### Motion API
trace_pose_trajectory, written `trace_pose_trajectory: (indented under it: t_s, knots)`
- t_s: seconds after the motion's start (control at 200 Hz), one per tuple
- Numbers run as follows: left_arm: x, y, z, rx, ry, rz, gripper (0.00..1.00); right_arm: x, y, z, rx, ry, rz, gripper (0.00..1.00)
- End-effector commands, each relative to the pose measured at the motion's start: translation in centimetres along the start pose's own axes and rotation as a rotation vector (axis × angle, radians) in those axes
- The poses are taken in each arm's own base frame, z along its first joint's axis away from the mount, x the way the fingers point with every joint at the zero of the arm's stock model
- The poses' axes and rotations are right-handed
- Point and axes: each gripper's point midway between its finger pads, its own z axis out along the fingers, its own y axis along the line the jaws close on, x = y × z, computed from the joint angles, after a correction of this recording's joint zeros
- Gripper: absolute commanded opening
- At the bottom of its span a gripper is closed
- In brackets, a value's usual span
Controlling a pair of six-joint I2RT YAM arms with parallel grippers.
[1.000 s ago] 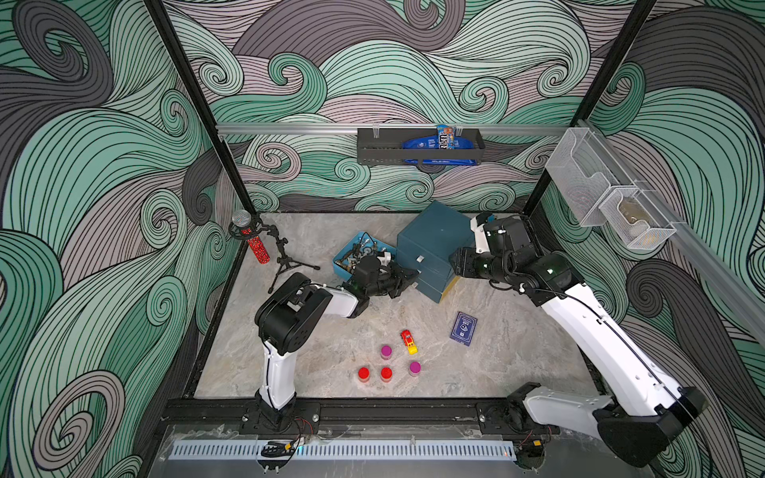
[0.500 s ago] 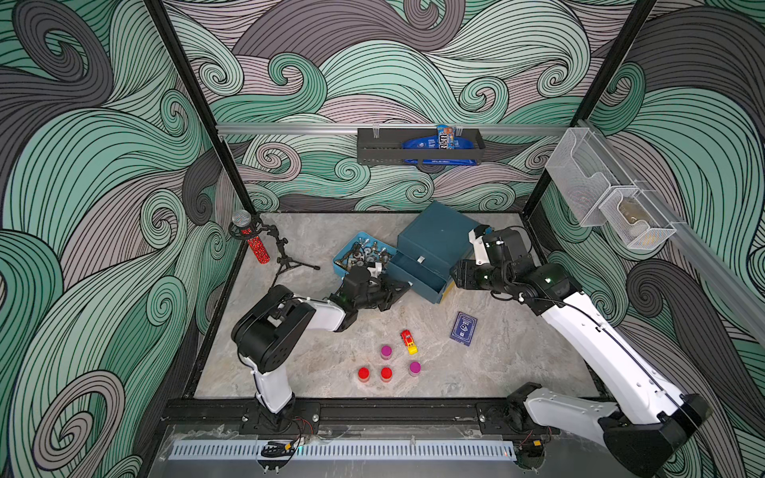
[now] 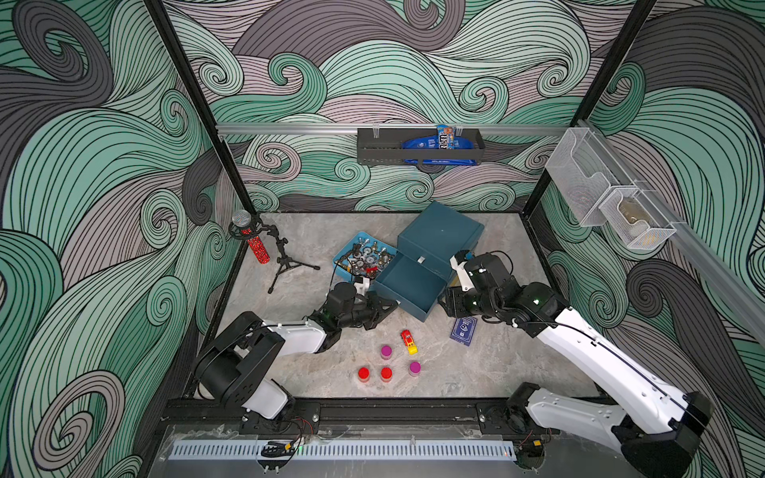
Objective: Put the paint cans in the drawer according to color
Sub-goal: Open the drawer in the storage box, then pick up the paint can at the center of the board.
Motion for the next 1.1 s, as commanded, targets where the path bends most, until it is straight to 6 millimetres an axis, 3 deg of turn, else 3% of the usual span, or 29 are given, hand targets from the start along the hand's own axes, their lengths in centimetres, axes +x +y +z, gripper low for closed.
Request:
trace_pose_trajectory:
  t_s: [0.0,0.105,0.375,0.59,0.795,1.096]
  knots:
    - [0.5,-0.1,-0.4,-0.013,0.009,0.037,0.00,-0.3,0.1,-0.4,0.007,-0.023,0.009,0.54]
    - [0.3,-0.2,-0.1,-0.010,0.007,0.045,0.00,-0.1,0.2,-0.4,0.003,-0.020,0.000,0.54]
    - [-1.0,-0.6,0.3,-0.082,-0.034,0.105,0.58,2.5,1.0,0.0,-0.023,0.036,-0.049,0.55]
    - [-0.8,-1.3,-2.3,-0.126,-0.080,0.156,0.60,7.3,4.5,1.2,-0.088,0.126,-0.216,0.54]
    - [0.0,0.7,-5.4,-0.233,-0.107,0.139,0.60,13.1,9.2,3.6,-0.150,0.219,-0.449,0.54]
    - [-3.3,0.9,-15.5,-0.405,-0.422,0.151,0.57,14.8,12.7,9.6,-0.099,0.313,-0.626,0.56]
